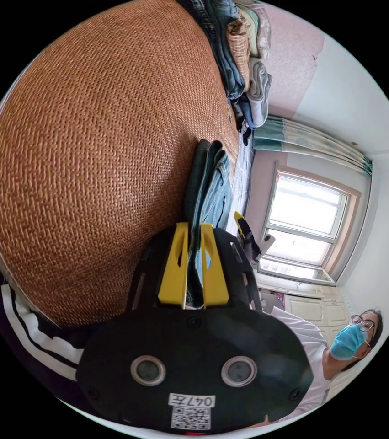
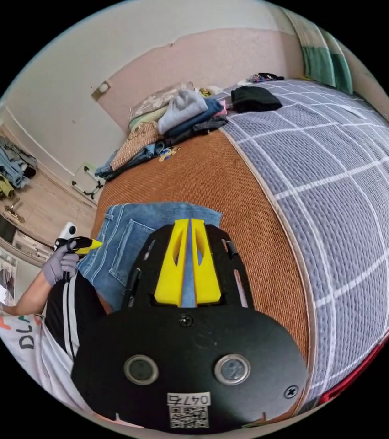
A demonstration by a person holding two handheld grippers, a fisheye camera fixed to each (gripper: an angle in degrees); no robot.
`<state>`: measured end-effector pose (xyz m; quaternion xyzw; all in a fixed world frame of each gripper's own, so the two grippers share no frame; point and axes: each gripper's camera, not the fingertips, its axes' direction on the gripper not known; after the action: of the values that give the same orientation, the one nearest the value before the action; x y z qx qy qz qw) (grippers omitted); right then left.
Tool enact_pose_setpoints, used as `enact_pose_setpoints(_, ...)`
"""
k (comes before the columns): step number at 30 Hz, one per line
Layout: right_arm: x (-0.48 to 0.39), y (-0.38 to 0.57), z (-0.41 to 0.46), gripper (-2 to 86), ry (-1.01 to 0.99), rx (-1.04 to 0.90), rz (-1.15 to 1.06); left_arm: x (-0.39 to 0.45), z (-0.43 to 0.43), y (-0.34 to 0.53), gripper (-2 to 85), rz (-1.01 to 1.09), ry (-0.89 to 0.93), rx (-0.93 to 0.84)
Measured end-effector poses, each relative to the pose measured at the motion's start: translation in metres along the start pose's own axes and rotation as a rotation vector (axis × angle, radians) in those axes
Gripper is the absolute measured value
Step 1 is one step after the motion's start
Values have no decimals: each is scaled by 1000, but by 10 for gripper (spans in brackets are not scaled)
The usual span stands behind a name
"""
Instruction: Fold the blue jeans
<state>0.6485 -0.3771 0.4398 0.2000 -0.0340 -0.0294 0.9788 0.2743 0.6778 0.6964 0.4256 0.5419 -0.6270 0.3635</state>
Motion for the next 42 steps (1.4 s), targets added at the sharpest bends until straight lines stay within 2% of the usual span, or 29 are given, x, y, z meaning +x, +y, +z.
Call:
enact_pose_setpoints(2,15,33,-19,68,-26,-42,30,6,-9,-11,43,3,6,0)
enact_pose_setpoints(4,26,60,-26,86,-17,-95,62,11,-16,-19,43,4,12,2)
enact_pose_setpoints(7,42,95,-30,91,-115,-111,135,17,-28,-31,43,5,34,5)
enact_pose_setpoints(9,45,102,-19,85,-160,-130,145,21,-36,-38,43,8,46,7)
enact_pose_setpoints(12,47,101,-8,34,-73,-172,162,32,-50,-48,42,36,71,8)
enact_pose_setpoints(15,52,91,-18,5,-164,-223,147,57,-66,-55,40,113,76,30)
enact_pose_setpoints(18,34,80,-57,0,-93,-209,-2,115,-67,-55,38,273,-24,-3)
enact_pose_setpoints(20,19,76,-105,-1,52,-212,-126,176,-44,-51,39,423,-64,-82)
enact_pose_setpoints(22,22,81,-155,-2,163,-202,-148,224,-18,-46,39,529,-57,-150)
enact_pose_setpoints(27,71,135,-352,-3,333,-51,55,346,80,-21,38,719,112,-364)
enact_pose_setpoints(29,79,183,-455,-3,453,69,161,404,137,-1,38,788,204,-489)
enact_pose_setpoints(32,84,244,-547,-2,612,138,278,461,209,30,40,832,263,-626)
enact_pose_setpoints(34,98,277,-581,-2,679,143,364,473,254,47,45,820,226,-689)
enact_pose_setpoints(37,149,333,-594,7,675,93,531,442,305,60,85,713,138,-804)
enact_pose_setpoints(40,216,396,-559,65,642,-25,768,388,296,42,114,549,194,-840)
enact_pose_setpoints(42,220,418,-547,96,626,-30,841,365,265,19,103,537,171,-790)
